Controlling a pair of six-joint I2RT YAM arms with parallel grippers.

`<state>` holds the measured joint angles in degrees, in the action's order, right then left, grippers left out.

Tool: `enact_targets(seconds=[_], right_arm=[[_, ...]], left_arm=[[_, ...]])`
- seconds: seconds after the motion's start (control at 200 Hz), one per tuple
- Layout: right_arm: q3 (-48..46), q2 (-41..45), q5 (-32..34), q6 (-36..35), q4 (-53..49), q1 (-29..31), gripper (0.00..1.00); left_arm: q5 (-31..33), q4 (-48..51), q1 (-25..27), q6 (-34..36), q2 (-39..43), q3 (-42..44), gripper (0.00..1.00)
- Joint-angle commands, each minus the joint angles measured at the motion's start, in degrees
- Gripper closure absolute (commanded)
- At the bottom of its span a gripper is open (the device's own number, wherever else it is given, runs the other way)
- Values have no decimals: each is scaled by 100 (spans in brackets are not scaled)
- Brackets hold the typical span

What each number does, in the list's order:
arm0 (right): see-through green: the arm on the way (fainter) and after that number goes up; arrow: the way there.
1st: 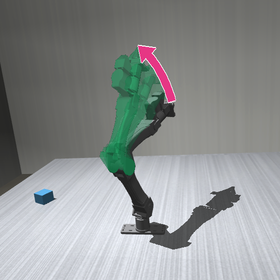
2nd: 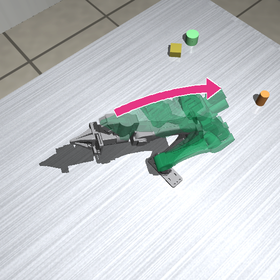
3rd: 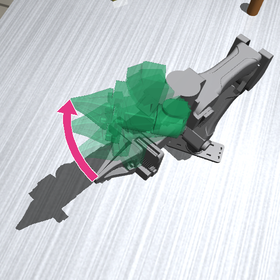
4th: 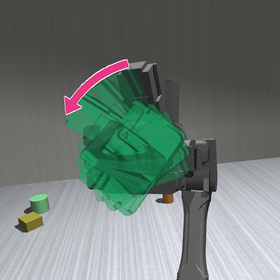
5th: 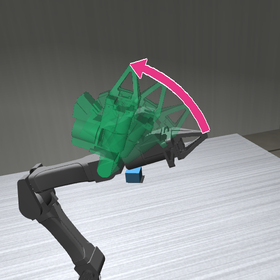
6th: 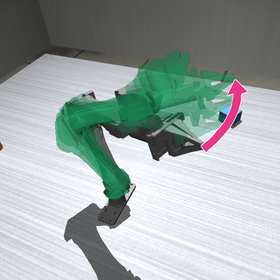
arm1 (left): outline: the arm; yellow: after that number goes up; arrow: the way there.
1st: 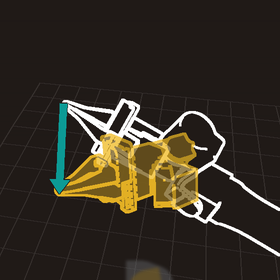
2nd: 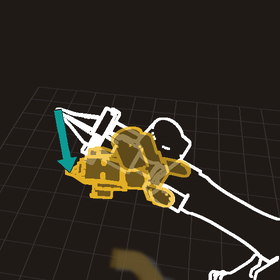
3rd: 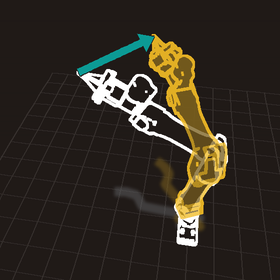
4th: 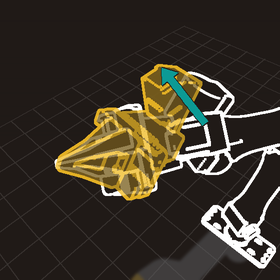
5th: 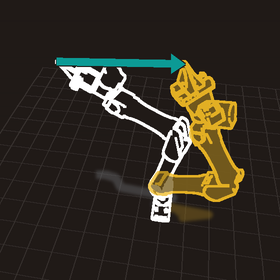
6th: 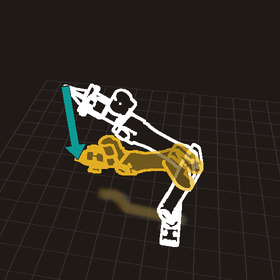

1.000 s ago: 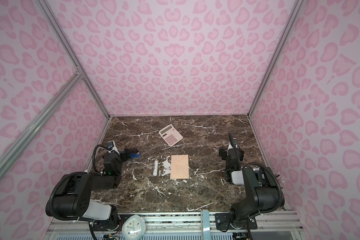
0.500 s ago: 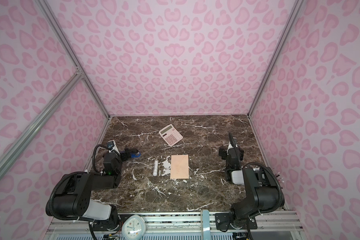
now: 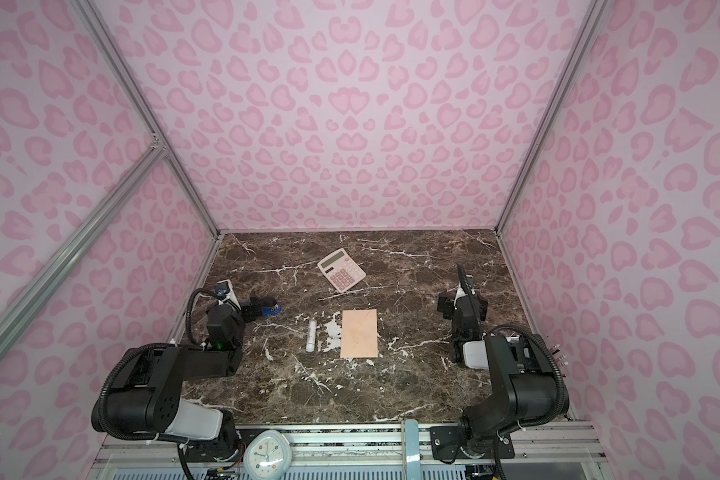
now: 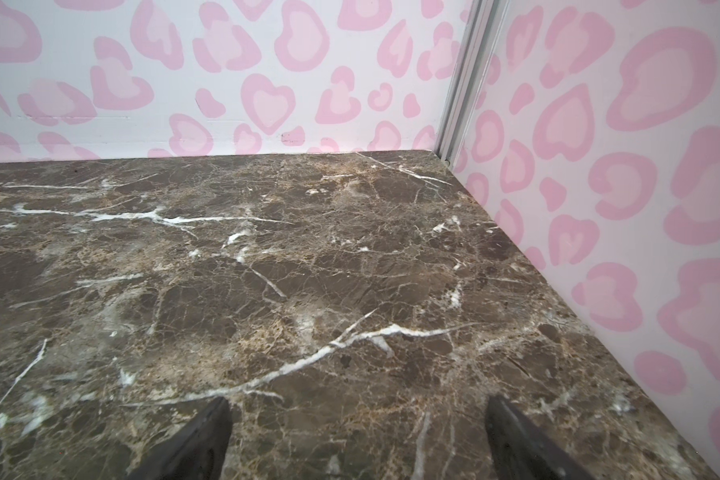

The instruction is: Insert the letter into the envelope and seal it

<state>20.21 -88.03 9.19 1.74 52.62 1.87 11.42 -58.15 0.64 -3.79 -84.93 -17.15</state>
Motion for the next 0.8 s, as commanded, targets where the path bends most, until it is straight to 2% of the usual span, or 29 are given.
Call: enact_targets(seconds=[0.0,0.06,0.115,0.19,0.24,0.325,0.795], right_arm=[[-32,14,-737,-212,152,-67,3],[-16,14,-783,-189,126,-97,3],[45,-1,-480,-53,52,-116,3],[49,-4,-462,-109,45,-100,3],[45,-4,-462,-111,36,-90,3],[46,0,-457,-104,33,-90,3],[64,-19,-460,-103,24,-90,3]], left_arm=[[-966,-81,-64,329,40,-60,3],[-909,-84,-71,297,41,-55,3],[-373,-27,-91,58,-8,-116,3],[-335,-21,-109,31,11,-96,3],[-377,-54,-117,41,-6,-94,3],[-882,35,-109,221,26,-118,3],[-851,112,-135,182,-23,-191,3]])
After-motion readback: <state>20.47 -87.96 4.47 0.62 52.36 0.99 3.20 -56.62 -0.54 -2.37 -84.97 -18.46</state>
